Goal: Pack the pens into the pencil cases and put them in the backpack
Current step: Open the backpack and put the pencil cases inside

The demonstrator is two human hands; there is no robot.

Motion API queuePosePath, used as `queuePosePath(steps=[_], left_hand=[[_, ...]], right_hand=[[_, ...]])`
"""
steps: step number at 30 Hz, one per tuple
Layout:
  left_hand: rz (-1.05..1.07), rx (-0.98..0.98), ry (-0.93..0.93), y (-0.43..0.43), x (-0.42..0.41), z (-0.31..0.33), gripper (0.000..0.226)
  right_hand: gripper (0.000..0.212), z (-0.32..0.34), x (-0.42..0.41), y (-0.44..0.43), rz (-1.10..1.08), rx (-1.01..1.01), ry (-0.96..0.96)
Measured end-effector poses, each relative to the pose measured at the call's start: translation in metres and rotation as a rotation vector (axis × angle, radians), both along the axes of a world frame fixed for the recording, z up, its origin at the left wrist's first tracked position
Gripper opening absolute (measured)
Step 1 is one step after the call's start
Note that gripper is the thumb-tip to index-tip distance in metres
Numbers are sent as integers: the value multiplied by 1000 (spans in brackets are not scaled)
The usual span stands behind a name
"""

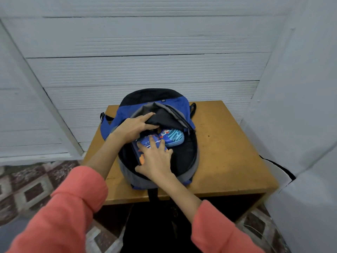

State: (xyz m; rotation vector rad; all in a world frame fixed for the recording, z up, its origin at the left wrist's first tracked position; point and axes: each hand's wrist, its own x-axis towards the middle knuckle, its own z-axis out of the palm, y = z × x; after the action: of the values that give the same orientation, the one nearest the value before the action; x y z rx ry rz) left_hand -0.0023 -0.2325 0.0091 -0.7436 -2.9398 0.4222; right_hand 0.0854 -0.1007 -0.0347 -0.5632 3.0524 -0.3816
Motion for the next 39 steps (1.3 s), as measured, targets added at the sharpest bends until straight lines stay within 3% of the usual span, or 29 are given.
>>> queuePosePath(steps=[6,10,12,14,16,18,26,33,39], left_hand=[[8,-11,4,0,2,0,70],[-11,13,15,-2,1,-1,66],[-18,19,15,-4,-1,-3,65],[-9,4,17,-5,-3,-5,69],[-7,9,23,-5,-4,-6,71],[-20,21,25,-5,-6,-7,69],[-39,15,66,-4,-1,-4,69],[-160,152,128,-7,-1,-10,50],[-262,190,175,-6,0,-10,31]], right_hand=[[79,-6,-17,-6,64,-14,-28],[85,-4,-17,24,161,-197,-190],[67,-5,-8,43,180,-299,-29],[36,-10,4,60,244,-377,147],[15,-14,13,68,315,-390,97],[9,-20,16,68,356,-328,43],[11,-25,-4,39,327,-238,162],[15,-20,-36,12,293,-148,168],[50,-29,-57,-3,294,0,-15]])
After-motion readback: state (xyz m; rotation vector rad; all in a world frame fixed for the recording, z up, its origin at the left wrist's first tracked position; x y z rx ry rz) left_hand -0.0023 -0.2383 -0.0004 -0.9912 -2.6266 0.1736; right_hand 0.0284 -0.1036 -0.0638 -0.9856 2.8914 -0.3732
